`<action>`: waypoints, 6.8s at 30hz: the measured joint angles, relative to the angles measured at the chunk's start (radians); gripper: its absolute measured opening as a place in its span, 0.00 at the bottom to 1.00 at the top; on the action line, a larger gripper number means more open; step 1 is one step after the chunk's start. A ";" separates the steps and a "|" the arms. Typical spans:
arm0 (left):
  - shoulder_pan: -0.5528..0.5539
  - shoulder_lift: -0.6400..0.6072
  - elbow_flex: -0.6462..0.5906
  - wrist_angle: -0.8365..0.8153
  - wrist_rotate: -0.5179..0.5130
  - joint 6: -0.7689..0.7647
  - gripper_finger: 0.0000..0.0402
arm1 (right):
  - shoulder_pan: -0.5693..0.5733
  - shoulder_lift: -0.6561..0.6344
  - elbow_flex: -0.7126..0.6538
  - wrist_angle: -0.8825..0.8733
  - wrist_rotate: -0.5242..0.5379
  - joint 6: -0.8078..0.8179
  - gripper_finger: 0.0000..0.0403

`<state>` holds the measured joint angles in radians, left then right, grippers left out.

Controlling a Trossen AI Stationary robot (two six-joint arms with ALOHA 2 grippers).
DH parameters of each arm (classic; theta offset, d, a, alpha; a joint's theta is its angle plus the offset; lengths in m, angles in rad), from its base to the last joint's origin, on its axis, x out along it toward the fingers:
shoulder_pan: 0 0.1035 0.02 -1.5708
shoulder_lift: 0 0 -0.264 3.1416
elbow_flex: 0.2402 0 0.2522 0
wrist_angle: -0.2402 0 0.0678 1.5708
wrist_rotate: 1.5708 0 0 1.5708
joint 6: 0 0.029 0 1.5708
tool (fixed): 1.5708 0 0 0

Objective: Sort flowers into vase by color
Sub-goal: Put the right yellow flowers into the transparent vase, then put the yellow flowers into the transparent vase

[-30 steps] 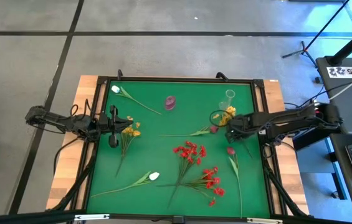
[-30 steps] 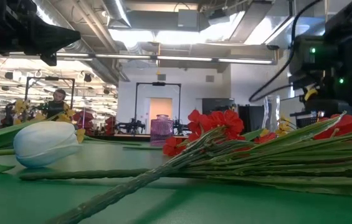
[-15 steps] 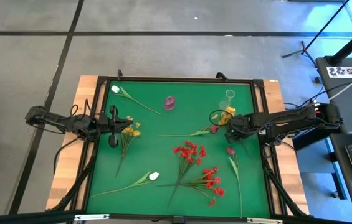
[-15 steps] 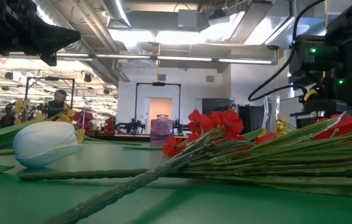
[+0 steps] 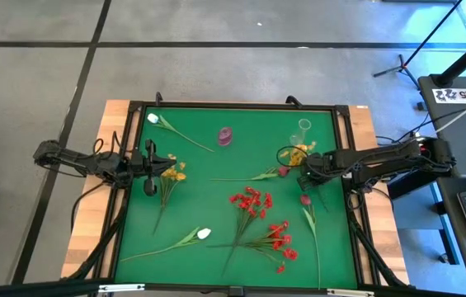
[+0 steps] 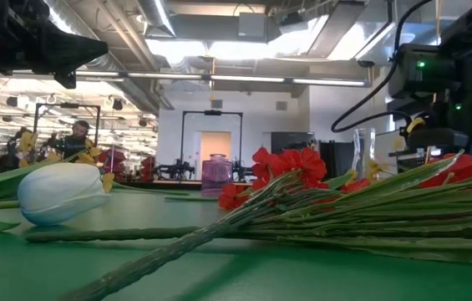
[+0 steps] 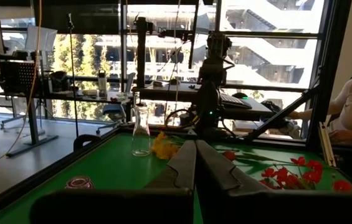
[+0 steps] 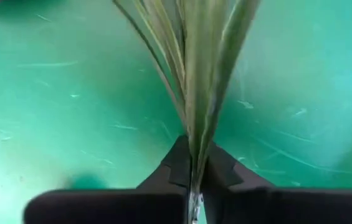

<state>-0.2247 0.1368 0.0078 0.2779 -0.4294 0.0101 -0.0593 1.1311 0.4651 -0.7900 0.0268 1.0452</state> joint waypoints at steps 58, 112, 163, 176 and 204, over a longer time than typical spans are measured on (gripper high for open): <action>0.000 0.000 0.000 0.000 0.000 0.000 0.00 | -0.105 -0.315 0.256 0.697 0.833 -1.024 0.02; 0.000 0.000 0.000 0.000 0.000 0.000 0.00 | -0.419 -0.411 0.264 0.247 0.384 -0.881 0.63; 0.000 0.000 0.000 0.000 0.000 0.000 0.00 | -0.305 -0.613 0.285 0.374 -0.338 -0.534 0.64; 0.000 0.000 0.000 0.000 0.000 0.000 0.00 | 0.202 -0.364 0.285 0.424 0.148 -0.601 0.64; 0.000 0.000 0.000 0.000 0.000 0.000 0.00 | 0.559 -0.136 0.285 0.074 0.252 0.112 0.64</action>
<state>-0.2246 0.1368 0.0081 0.2779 -0.4292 0.0101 0.4999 0.9951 0.7498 -0.7164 0.2788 1.1571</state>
